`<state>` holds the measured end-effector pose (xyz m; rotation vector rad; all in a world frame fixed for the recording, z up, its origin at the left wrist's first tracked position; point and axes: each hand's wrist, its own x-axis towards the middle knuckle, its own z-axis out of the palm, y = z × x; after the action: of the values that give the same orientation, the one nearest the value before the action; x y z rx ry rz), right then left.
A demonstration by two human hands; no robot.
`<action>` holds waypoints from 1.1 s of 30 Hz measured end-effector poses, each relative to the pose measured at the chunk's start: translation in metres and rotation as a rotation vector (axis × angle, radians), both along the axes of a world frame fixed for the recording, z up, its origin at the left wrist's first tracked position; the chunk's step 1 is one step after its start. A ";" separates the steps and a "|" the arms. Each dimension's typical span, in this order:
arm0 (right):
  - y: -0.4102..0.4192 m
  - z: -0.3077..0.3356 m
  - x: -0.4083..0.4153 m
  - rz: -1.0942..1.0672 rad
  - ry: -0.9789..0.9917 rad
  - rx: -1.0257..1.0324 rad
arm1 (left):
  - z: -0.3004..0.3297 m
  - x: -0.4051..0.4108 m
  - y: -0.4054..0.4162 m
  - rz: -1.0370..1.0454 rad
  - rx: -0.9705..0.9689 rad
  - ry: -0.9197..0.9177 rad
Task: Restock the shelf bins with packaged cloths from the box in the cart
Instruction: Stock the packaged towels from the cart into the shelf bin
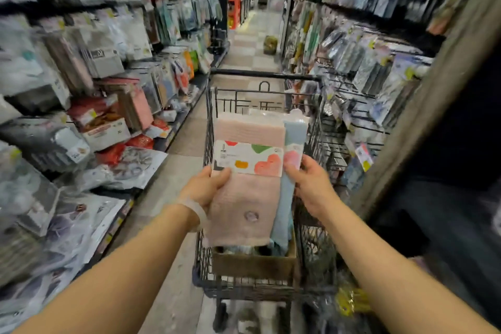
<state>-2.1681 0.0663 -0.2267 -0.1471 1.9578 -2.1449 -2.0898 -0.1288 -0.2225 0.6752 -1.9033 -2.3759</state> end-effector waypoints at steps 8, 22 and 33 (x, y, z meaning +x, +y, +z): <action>0.089 0.075 0.085 -0.238 0.150 0.151 | 0.061 0.053 0.071 -0.168 0.097 0.123; 0.277 0.182 0.151 -0.442 0.198 0.104 | 0.151 0.067 0.244 -0.537 0.172 0.221; 0.432 0.204 0.113 -0.080 -0.020 -0.110 | 0.183 0.062 0.335 -0.425 0.292 0.328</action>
<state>-2.0552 0.4983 -0.0223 -0.0665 1.8657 -2.2967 -2.0282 0.2065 -0.0392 -0.1413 -1.7094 -2.8232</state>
